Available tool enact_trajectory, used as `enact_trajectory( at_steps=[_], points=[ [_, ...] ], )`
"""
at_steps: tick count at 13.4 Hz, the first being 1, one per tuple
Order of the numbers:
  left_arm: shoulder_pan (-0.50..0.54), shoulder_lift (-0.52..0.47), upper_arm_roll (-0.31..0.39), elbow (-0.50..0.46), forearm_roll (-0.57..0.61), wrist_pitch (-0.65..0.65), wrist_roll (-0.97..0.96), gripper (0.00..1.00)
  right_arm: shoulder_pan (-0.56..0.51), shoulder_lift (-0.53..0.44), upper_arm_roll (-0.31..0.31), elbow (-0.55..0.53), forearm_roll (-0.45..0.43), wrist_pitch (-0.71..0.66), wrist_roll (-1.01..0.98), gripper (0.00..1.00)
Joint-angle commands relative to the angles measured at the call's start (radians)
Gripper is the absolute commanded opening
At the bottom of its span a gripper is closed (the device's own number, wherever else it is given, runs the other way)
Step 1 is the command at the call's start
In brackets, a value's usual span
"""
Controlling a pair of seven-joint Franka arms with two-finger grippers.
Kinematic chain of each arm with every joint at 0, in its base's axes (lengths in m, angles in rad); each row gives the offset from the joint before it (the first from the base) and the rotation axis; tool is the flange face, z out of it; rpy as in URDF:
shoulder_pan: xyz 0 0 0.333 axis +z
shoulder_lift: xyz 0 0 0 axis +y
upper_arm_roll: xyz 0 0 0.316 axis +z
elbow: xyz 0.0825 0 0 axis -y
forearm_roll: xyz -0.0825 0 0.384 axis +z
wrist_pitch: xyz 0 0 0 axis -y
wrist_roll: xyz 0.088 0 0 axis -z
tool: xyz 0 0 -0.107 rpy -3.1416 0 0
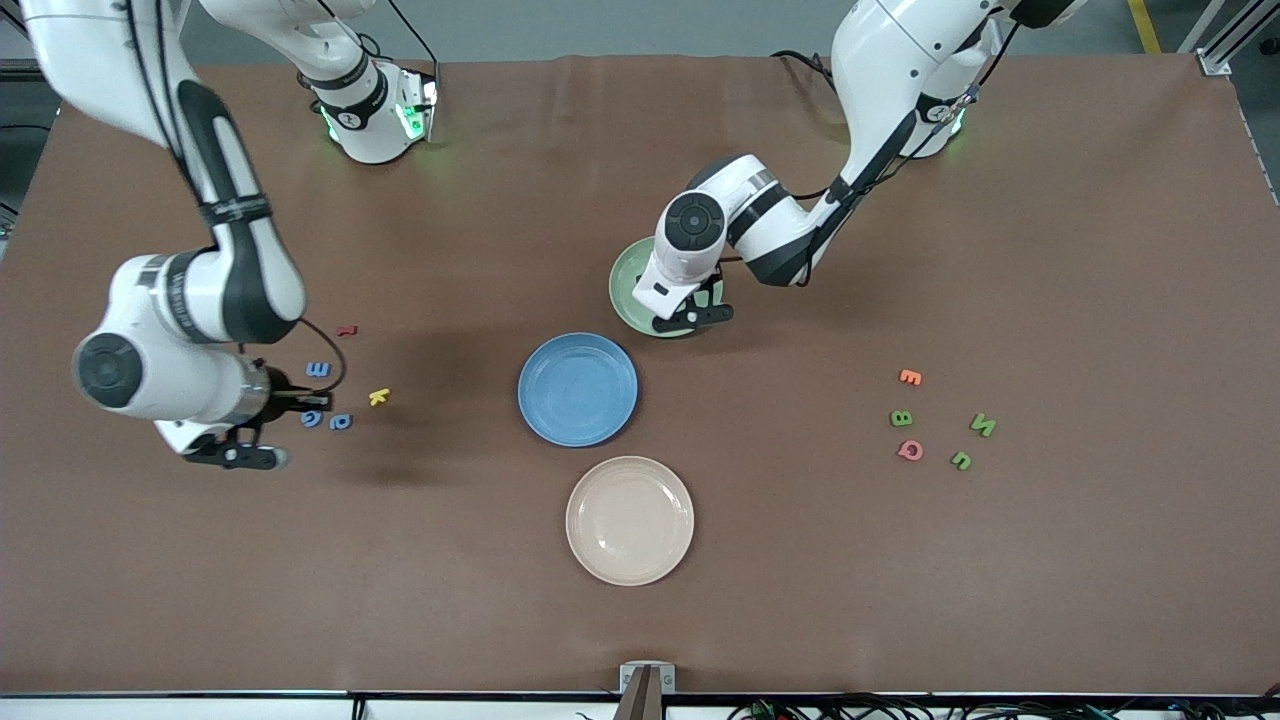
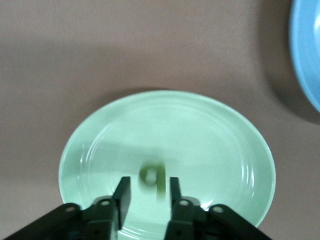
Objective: Sort letters by color into matching plates
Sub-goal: 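Place the b on the green plate while the right gripper lifts the plus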
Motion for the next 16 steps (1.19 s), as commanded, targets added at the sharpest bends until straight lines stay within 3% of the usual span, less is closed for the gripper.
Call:
enact_trajectory(
  at_steps=[1,4,6,10,16],
  points=[
    [0.000,-0.014,0.003,-0.009,0.012,0.011,-0.066,1.00,0.133,-0.015,-0.010,0.010,0.019,-0.021,0.178,0.19],
    [0.039,-0.048,0.014,0.003,0.033,0.004,-0.036,1.00,0.279,-0.009,-0.011,0.030,0.131,-0.010,0.331,0.18],
    [0.123,-0.055,0.009,0.018,0.174,0.004,0.000,1.00,0.360,0.015,-0.011,0.043,0.162,0.025,0.400,0.18],
    [0.249,-0.055,0.009,0.037,0.279,0.004,0.096,1.00,0.493,0.094,-0.011,0.043,0.163,0.154,0.526,0.18],
    [0.450,-0.069,0.009,0.018,0.303,0.001,0.331,0.96,0.553,0.213,-0.011,0.043,0.165,0.329,0.547,0.18]
  ],
)
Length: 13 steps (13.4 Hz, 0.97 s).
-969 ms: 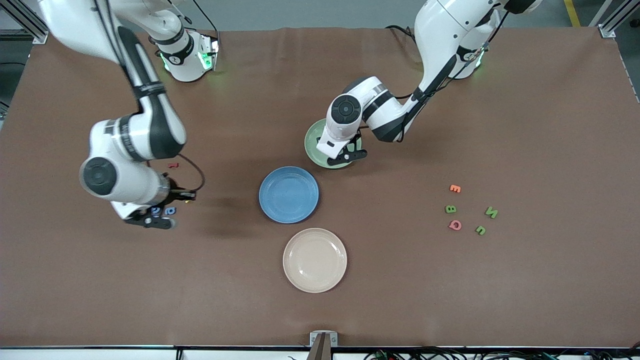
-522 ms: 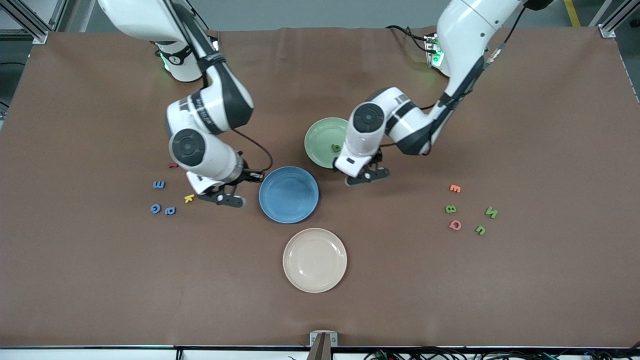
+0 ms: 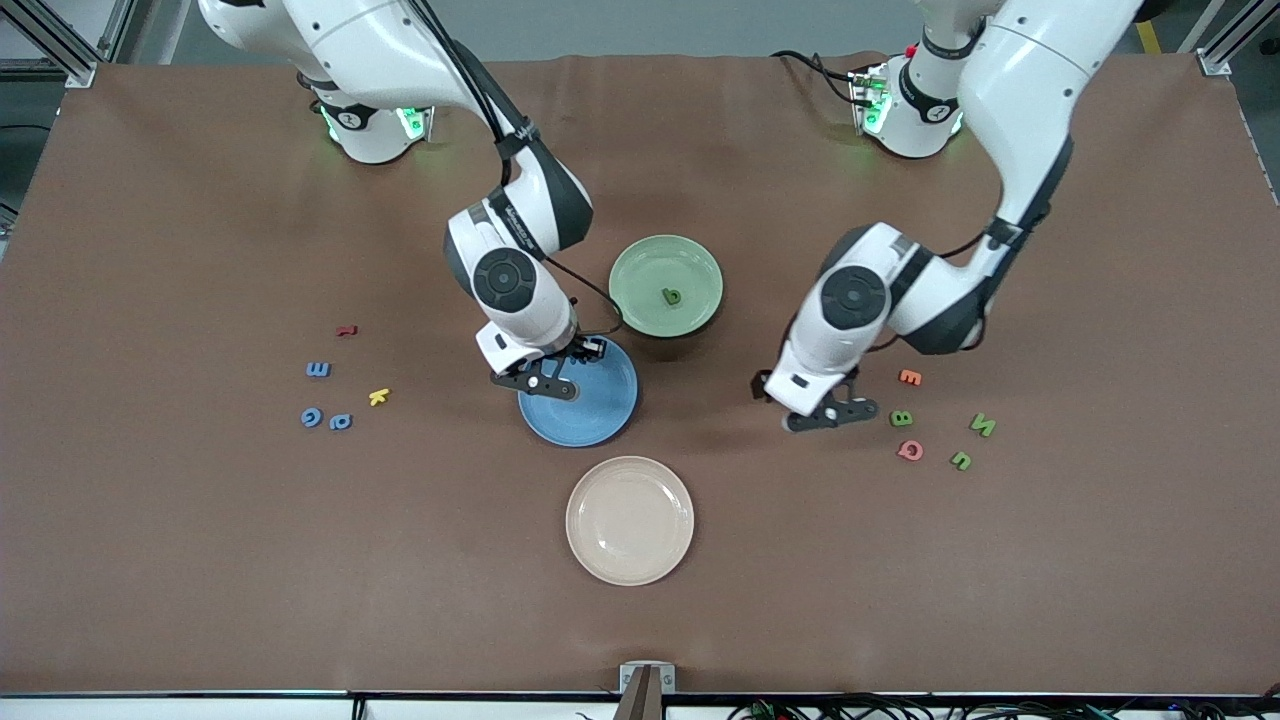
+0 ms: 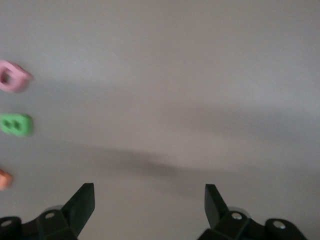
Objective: Sort letters by color into matching plates
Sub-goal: 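Drop the plus on the blue plate while the left gripper returns to letters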
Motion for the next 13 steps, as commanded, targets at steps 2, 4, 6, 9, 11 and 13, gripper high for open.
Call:
enact_trajectory(
  at_steps=[2,4,6,9,11,13],
  points=[
    [0.107,-0.025,-0.009,-0.033,0.031,-0.008,0.096,0.91,0.019,0.039,-0.013,0.023,0.018,0.032,0.007,0.18],
    [0.161,-0.023,-0.009,-0.056,0.031,-0.001,0.124,0.86,0.019,0.039,-0.013,0.021,0.018,0.032,0.007,0.18],
    [0.196,-0.020,-0.008,-0.073,0.031,0.005,0.153,0.84,0.028,0.040,-0.013,0.021,0.018,0.030,0.007,0.19],
    [0.242,-0.014,-0.008,-0.108,0.033,0.062,0.234,0.81,0.034,0.040,-0.013,0.021,0.018,0.030,0.007,0.20],
    [0.261,-0.006,-0.008,-0.128,0.033,0.100,0.262,0.79,0.033,0.042,-0.013,0.020,0.018,0.030,0.007,0.21],
    [0.261,0.004,-0.008,-0.135,0.033,0.113,0.263,0.76,0.034,0.042,-0.013,0.020,0.018,0.030,0.007,0.25]
  ],
)
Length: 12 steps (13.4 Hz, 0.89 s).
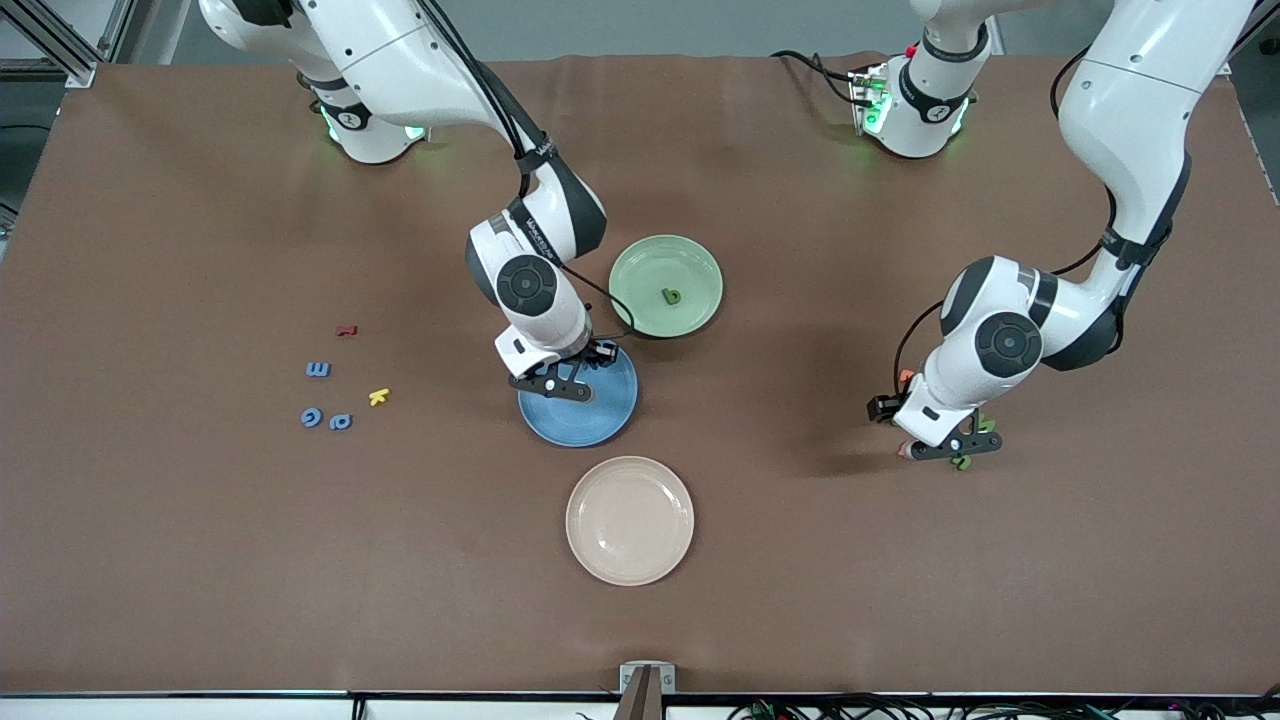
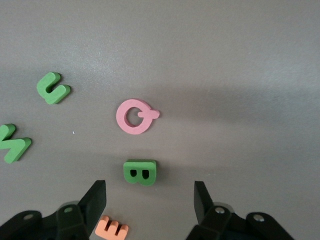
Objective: Sort letters by color into matching plates
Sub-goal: 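Drop the plus on the blue plate while the left gripper returns to letters, then grasp the green B with the left gripper while the right gripper withdraws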
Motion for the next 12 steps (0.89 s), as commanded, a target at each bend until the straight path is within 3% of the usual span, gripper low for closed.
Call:
enact_trajectory(
  at_steps=[1,2,3,4,5,7,12],
  points=[
    [0.007,0.001,-0.007,-0.022,0.023,0.028,0.008,0.76,0.013,0.007,-0.012,0.011,0.018,-0.006,0.005,0.25],
    [0.010,0.006,-0.008,-0.023,0.054,0.029,0.006,0.75,0.013,0.007,-0.012,0.011,0.016,-0.008,0.005,0.29],
    [0.017,0.012,-0.008,-0.022,0.069,0.031,0.006,0.74,0.013,0.006,-0.012,0.011,0.018,-0.012,0.005,0.44],
    [0.022,0.021,-0.008,-0.020,0.071,0.039,0.006,0.74,0.012,0.004,-0.012,0.011,0.018,-0.018,0.007,0.69],
    [0.022,0.024,-0.008,-0.020,0.071,0.052,0.006,0.73,0.012,0.000,-0.012,0.011,0.018,-0.021,0.007,0.82],
    [0.022,0.035,-0.008,-0.019,0.071,0.065,0.006,0.71,0.005,-0.035,-0.013,0.013,0.016,-0.079,0.002,0.92],
    [0.023,0.055,-0.007,-0.011,0.072,0.075,0.006,0.67,-0.086,-0.199,-0.049,0.007,-0.015,-0.325,-0.054,1.00]
  ],
)
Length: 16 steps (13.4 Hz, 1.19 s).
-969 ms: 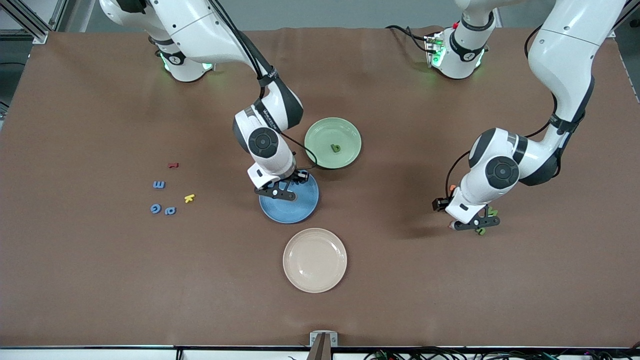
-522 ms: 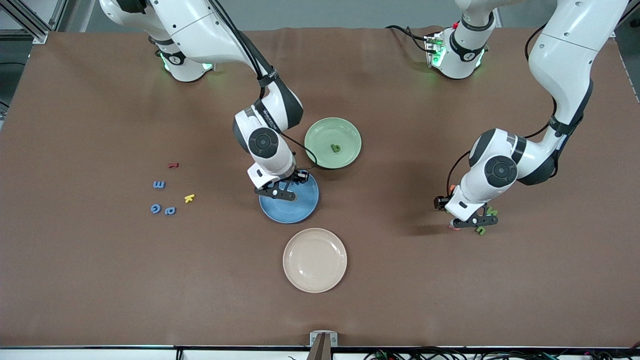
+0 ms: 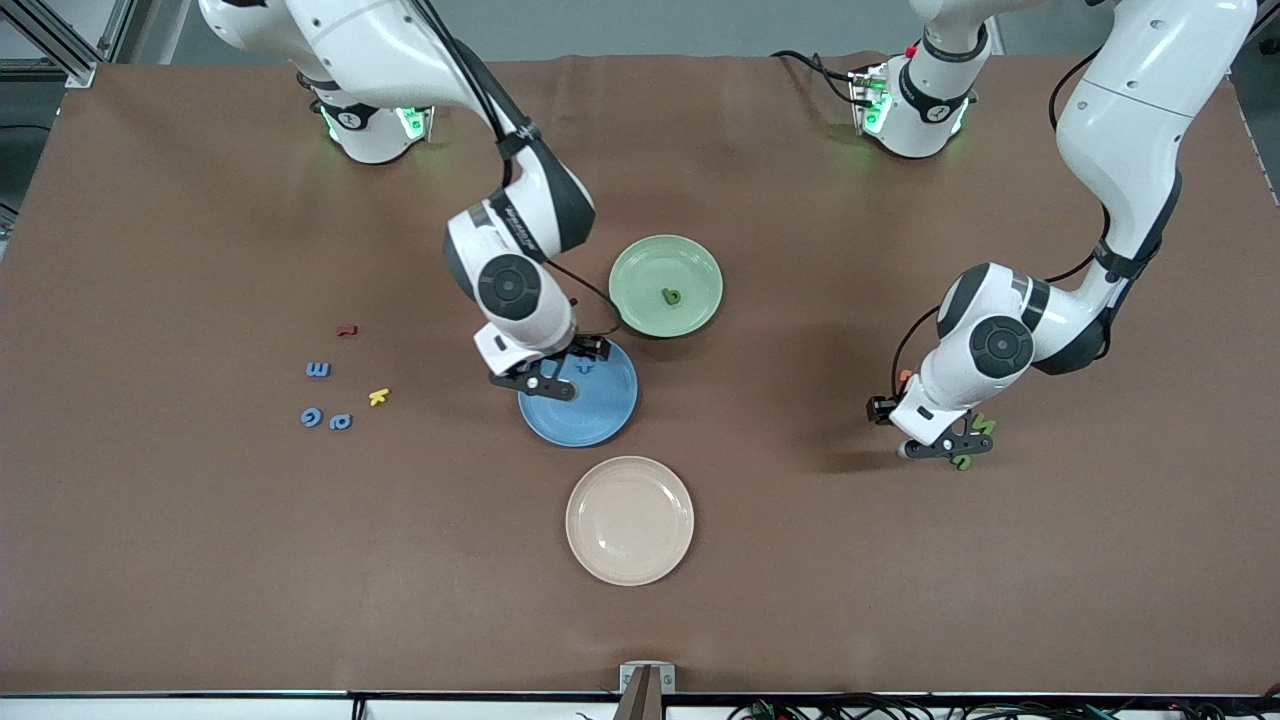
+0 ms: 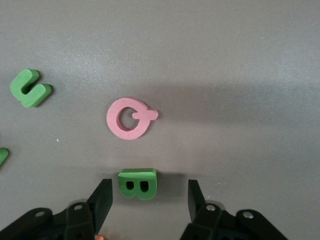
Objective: Sort letters by color into matching plates
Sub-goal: 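Grasp the green B with the left gripper while the right gripper withdraws, then place the B on the green plate while the right gripper grasps blue a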
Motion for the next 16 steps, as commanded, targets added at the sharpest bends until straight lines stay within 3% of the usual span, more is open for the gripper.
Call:
enact_trajectory(
  at_steps=[1,4,10,13,16],
  points=[
    [0.013,0.008,-0.006,0.002,0.025,0.014,0.004,0.67,-0.077,-0.116,-0.009,-0.034,-0.031,-0.106,-0.074,1.00],
    [0.025,0.009,-0.006,0.002,0.046,0.014,0.004,0.67,-0.161,-0.153,-0.019,-0.048,-0.073,-0.168,-0.146,1.00],
    [0.025,0.017,-0.006,0.003,0.048,0.014,0.004,0.64,-0.384,-0.169,-0.019,-0.097,-0.082,-0.154,-0.468,1.00],
    [0.025,0.023,-0.005,0.006,0.048,0.014,0.004,0.62,-0.439,-0.167,-0.019,-0.162,-0.084,-0.050,-0.547,1.00],
    [0.036,0.025,-0.005,0.006,0.048,0.014,0.004,0.50,-0.490,-0.138,-0.019,-0.198,-0.084,0.053,-0.637,1.00]
  ],
)
